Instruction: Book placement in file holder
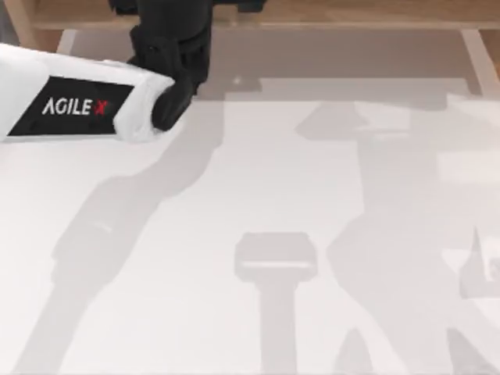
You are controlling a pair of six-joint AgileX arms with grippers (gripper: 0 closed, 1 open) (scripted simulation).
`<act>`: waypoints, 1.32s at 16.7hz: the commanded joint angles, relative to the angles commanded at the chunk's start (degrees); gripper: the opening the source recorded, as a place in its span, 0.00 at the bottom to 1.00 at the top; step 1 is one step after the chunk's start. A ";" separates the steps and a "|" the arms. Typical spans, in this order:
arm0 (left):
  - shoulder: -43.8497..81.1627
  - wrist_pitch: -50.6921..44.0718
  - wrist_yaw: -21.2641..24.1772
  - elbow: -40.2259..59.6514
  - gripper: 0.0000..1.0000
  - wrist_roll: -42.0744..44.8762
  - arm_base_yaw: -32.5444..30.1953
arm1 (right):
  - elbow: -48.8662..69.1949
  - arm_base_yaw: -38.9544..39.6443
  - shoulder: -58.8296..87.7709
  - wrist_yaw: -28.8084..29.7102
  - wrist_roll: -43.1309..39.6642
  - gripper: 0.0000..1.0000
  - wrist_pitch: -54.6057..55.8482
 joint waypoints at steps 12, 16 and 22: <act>0.06 -0.04 0.02 0.09 0.32 0.00 0.02 | 0.00 0.00 0.00 0.00 0.00 1.00 0.00; 0.06 -0.04 0.02 0.09 0.02 0.00 0.02 | 0.00 0.00 0.00 0.00 0.00 1.00 0.00; 0.06 -0.04 0.02 0.09 0.00 0.00 0.02 | 0.00 0.00 0.00 0.00 0.00 1.00 0.00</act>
